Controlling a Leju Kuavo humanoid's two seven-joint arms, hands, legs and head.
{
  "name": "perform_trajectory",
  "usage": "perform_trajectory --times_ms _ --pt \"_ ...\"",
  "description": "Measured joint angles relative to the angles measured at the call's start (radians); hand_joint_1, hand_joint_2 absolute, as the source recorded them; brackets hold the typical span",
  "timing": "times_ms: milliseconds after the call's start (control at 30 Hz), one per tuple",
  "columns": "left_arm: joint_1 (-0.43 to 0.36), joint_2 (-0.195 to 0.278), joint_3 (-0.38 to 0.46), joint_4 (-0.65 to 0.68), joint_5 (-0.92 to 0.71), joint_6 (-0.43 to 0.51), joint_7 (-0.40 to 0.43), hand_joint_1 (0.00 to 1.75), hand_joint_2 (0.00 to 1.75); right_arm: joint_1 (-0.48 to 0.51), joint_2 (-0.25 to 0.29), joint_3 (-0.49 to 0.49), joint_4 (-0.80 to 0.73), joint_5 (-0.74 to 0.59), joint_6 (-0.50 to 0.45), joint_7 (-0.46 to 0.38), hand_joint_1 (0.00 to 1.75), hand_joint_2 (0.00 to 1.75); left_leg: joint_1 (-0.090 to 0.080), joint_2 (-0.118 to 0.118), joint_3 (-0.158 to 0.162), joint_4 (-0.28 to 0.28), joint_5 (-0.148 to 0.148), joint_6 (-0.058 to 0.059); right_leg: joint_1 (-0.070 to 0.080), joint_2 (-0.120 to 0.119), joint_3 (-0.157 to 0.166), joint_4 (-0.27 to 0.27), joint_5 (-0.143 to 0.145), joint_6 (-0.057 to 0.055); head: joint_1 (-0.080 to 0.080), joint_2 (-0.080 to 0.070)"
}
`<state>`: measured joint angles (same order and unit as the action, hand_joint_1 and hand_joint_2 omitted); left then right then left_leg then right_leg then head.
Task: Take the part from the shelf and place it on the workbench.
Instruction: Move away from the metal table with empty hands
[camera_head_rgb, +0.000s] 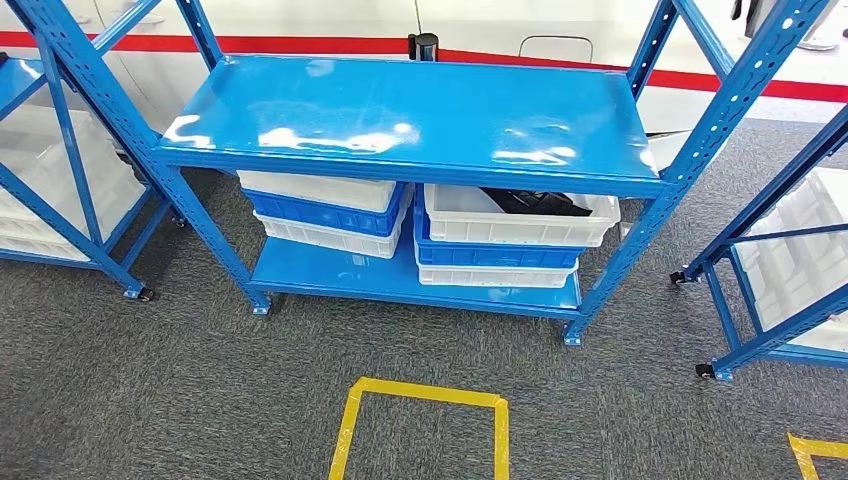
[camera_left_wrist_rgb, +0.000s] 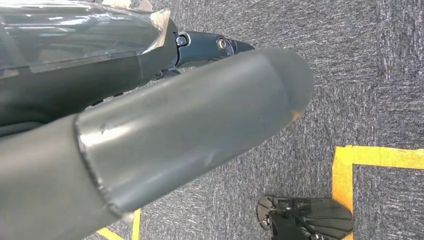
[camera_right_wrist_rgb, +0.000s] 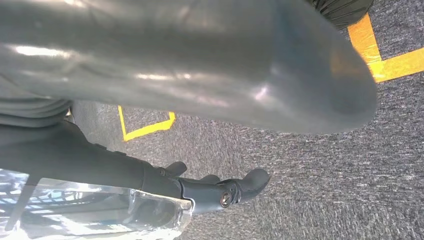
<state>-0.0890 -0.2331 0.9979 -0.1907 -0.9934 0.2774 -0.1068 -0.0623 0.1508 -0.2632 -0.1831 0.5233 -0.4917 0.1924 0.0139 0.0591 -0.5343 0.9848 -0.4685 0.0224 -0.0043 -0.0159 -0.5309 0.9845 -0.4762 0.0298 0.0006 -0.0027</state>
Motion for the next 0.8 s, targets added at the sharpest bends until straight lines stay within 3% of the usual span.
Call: perform_trajectory --times_ms 133,667,800 --pt "0.0 0.0 0.0 0.0 0.0 0.0 0.0 0.0 0.0 0.0 0.0 0.001 0.0 0.0 0.0 0.0 0.0 0.0 -0.001 0.0 0.0 0.0 0.0 -0.006 0.003 0.0 -0.002 0.0 0.0 0.0 0.0 0.0" --pt "0.0 0.001 0.0 0.0 -0.001 0.0 -0.008 0.0 0.0 0.0 0.0 0.009 0.0 0.009 0.001 0.003 0.0 0.0 -0.011 0.0 -0.001 0.001 -0.001 -0.006 -0.007 -0.001 -0.001 -0.001 0.001 0.001 0.0 0.0" --pt "0.0 0.002 0.0 0.0 0.0 0.003 -0.008 0.0 0.0 0.0 0.002 0.01 0.0 0.017 0.002 0.003 0.0 0.0 -0.008 -0.003 0.006 -0.016 0.01 0.014 -0.013 -0.004 0.005 -0.011 0.008 0.016 -0.001 0.0"
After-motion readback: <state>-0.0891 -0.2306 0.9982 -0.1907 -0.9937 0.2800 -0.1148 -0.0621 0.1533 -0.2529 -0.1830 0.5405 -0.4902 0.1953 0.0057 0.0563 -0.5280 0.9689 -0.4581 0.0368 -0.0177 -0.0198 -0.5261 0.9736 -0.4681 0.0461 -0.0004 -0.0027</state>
